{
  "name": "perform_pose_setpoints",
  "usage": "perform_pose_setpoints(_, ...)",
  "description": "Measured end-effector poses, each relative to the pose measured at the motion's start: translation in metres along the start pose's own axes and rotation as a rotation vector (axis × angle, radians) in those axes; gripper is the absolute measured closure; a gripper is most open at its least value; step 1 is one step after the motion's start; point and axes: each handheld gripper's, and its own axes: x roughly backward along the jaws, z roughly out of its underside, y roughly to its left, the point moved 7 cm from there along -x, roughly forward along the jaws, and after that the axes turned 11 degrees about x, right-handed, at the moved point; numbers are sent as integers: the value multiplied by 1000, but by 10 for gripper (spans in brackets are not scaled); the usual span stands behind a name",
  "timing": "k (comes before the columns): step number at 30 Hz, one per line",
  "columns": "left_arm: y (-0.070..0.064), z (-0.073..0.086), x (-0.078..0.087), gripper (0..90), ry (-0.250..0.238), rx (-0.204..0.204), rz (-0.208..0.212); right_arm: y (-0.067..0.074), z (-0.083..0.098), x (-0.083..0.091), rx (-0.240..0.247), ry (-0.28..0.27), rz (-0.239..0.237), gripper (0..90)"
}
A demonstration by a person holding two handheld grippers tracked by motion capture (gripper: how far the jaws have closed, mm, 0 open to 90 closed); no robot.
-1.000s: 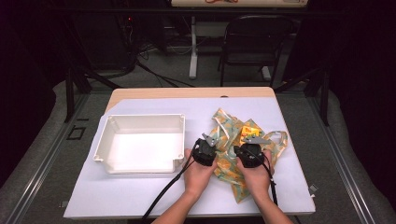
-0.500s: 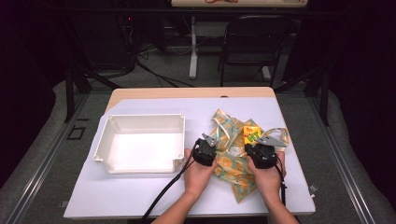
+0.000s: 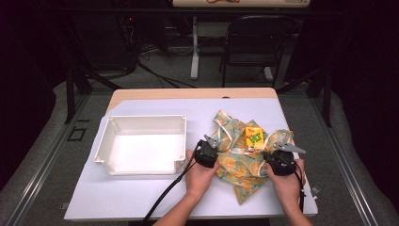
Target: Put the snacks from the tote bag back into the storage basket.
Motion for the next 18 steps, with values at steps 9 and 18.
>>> perform_pose_setpoints(9,0,0,0,900,0,1,7,-7,5,2,-57,-21,15,701)
perform_pose_setpoints(18,0,0,0,900,0,-5,10,-34,-9,6,-135,-96,111,226)
